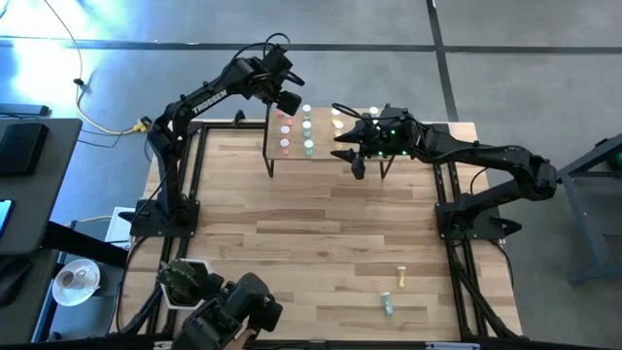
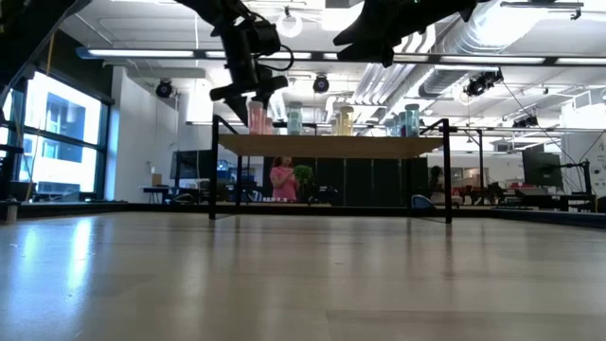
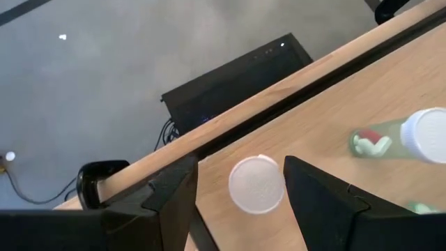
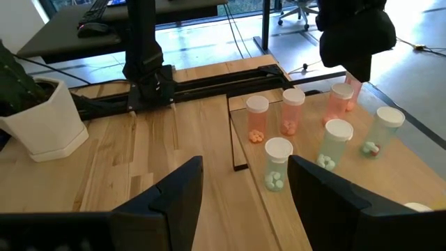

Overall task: Pick and place medicine bottles onto shelf by color
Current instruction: Put the red medicine bottle on the shelf

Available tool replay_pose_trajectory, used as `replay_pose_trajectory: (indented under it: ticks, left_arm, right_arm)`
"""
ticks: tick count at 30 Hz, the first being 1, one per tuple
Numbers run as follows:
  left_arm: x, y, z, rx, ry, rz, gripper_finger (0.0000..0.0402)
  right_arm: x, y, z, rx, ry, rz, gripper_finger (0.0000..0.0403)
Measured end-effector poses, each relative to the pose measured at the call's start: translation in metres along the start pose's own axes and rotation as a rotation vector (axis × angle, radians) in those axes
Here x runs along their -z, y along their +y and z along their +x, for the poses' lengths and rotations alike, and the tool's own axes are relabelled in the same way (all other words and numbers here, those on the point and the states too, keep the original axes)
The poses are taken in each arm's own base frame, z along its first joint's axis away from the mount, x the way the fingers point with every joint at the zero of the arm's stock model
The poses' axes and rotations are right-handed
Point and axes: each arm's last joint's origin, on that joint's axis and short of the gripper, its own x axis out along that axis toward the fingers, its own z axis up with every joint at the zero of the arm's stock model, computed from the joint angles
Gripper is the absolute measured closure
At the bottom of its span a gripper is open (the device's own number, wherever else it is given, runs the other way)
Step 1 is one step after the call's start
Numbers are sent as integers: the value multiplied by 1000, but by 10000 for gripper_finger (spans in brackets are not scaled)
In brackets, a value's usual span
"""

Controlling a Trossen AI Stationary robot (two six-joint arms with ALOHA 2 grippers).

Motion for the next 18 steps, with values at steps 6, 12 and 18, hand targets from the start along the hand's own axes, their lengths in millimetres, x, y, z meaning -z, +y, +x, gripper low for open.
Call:
replay_pose_trajectory:
  ticks: [6,12,18]
  left_arm:
    - [2,-1,6,-7,26,9,200]
    - [1,-1,8,-9,30,8,200]
    - [1,-1,8,-7,28,17,222]
  right_arm:
    - [0,0,0,0,0,-1,202]
    - [0,0,0,0,0,-1,202]
    - [0,0,0,0,0,-1,202]
